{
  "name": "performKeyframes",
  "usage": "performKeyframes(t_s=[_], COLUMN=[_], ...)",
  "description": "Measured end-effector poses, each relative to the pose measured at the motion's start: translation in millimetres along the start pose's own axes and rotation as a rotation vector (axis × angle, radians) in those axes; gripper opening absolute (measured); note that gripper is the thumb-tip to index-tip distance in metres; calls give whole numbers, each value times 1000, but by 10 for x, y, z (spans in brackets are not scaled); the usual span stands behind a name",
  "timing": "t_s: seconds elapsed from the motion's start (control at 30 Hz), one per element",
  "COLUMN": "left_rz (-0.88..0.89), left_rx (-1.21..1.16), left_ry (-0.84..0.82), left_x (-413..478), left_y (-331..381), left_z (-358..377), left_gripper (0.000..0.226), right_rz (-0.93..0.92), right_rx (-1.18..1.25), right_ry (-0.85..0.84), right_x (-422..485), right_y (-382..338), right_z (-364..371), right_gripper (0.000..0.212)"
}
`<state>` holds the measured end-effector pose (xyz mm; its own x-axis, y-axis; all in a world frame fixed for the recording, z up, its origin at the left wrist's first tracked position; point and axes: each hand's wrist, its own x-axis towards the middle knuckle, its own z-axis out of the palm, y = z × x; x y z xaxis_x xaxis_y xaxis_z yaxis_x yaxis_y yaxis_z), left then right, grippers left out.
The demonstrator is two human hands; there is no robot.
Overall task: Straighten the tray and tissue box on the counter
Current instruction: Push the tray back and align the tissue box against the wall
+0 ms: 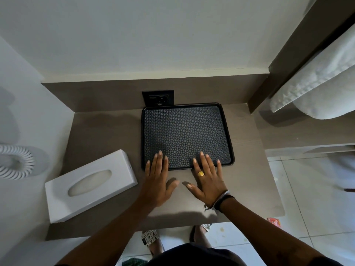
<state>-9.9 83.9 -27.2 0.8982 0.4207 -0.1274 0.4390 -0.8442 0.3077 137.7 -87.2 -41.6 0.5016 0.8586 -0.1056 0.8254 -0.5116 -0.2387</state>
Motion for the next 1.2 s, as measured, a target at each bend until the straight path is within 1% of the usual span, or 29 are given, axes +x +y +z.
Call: performKeyframes(t_s=[0.03,0.1,0.13,0.2,0.3,0.4,0.47,0.57,0.73,0.87,1.07,1.2], left_rz=[-25,-56,-43,-6,-57,-134,-160,-195,-177,-210,-456,-711], left_rx=[-53,-142,-155,-103,45,155,193,210,187,127,0,-112], left_ry=[42,107,128,124,23,-194,-323,-362,-320,-233,-24,138], left_x=[-7,-23,-33,-88,-199,-344,-478,-672,-623,-586,-177,306], left_y=[12,-61,-151,-418,-924,-1510,-1854,-2106,-2129,-2108,-2093,-2134], left_z=[-80,-262,-358,-550,-817,-963,-968,-897,-954,-983,-1147,-1289], left_gripper=[88,89,90,96,122,144,153,160,149,146,144,138], right_rz=[-63,-200,-265,-349,-333,-345,-347,-338,-330,-322,-317,-322], right_rx=[18,49,48,17,-11,-47,-85,-123,-172,-201,-181,-182], right_ry=[2,-48,-90,-164,-228,-263,-274,-248,-239,-258,-276,-266], right_x=[-63,-184,-213,-208,-92,6,24,12,5,-1,18,27], right_y=[-60,-230,-318,-486,-700,-866,-937,-964,-995,-1028,-1033,-1036], right_z=[19,88,130,207,270,325,345,368,338,297,309,328], right_gripper=[85,84,82,82,83,86,89,93,91,91,88,86])
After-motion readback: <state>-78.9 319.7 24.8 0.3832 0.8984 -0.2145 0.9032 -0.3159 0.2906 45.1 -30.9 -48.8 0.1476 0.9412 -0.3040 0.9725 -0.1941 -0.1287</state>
